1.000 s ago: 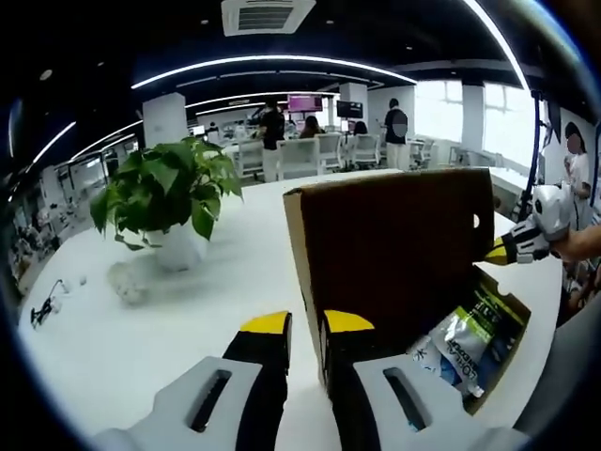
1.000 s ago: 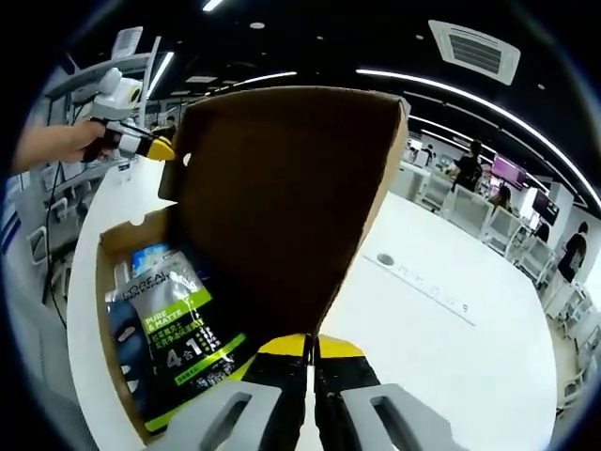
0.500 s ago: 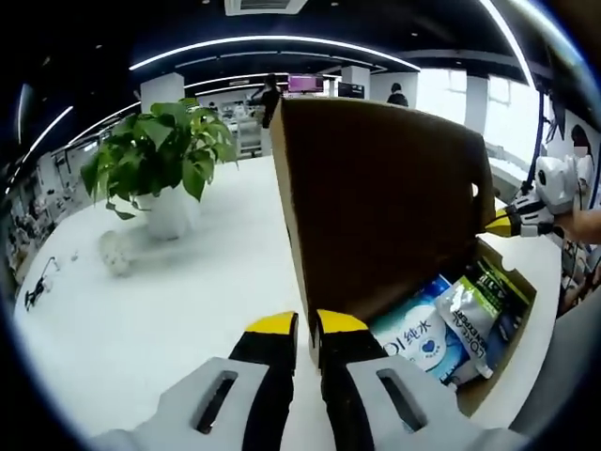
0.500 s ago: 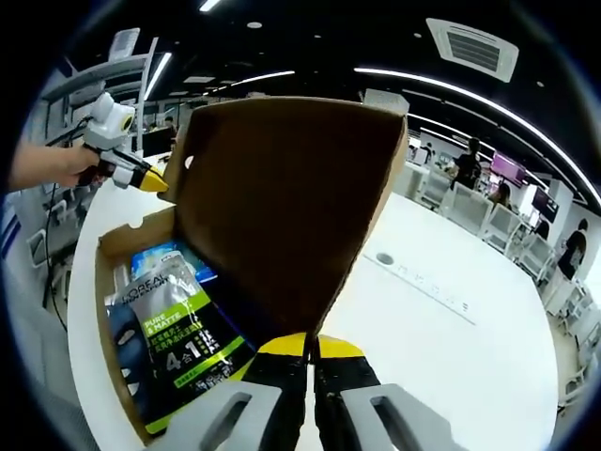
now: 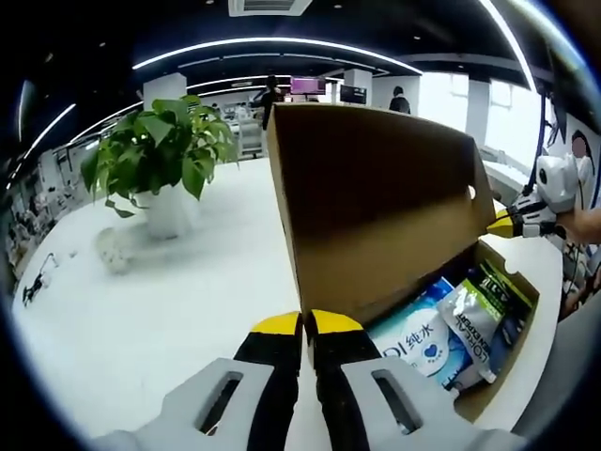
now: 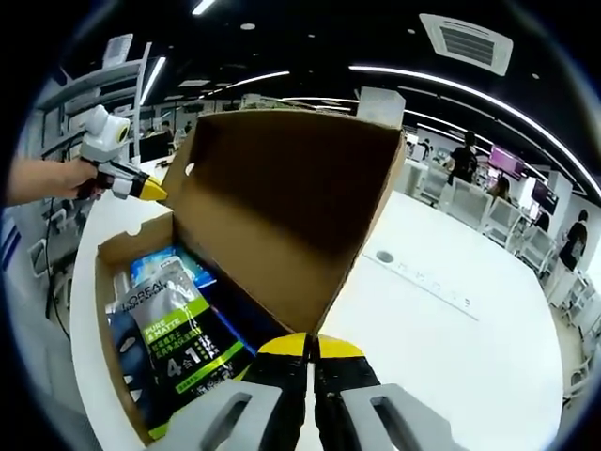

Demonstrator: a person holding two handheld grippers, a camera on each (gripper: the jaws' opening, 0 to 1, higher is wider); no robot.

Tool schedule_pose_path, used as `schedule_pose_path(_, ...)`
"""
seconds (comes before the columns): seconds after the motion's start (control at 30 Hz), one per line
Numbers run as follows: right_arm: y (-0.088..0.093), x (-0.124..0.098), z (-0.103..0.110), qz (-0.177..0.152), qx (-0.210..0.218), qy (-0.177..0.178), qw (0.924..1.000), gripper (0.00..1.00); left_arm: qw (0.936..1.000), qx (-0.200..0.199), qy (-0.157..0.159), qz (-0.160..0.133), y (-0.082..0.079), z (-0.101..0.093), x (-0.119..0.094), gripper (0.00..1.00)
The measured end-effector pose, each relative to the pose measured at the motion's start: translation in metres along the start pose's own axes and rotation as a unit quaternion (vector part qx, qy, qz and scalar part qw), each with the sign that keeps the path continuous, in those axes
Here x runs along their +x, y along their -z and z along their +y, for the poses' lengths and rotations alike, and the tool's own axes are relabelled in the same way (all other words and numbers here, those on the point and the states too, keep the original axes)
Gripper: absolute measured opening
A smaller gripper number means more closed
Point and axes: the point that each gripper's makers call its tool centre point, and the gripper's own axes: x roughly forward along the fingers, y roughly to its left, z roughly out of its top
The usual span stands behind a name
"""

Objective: Operate the shoe box by opening the lid, removing the specified soft item, and placing it in the target area until the item is outside and the box remains undamaged.

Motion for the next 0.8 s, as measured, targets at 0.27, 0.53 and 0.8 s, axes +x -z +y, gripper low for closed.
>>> schedule_pose_path(0.27,-0.001,0.002,-0.001,-0.001,0.014,0.000,0.9999,0.00,0.9999,-0.009,-0.004,-0.001,-0.001,0.001,0.002,0.01)
schedule_pose_path(0.53,-0.001,0.004,-0.003,0.000,0.018,0.001,0.9998,0.00,0.9999,-0.013,-0.006,0.001,-0.002,0.004,0.007,0.01)
schedule_pose_path(0.8,-0.003,0.006,-0.005,0.001,0.024,0.002,0.9997,0.00,0.9999,-0.006,-0.005,0.006,-0.003,0.006,0.012,0.01)
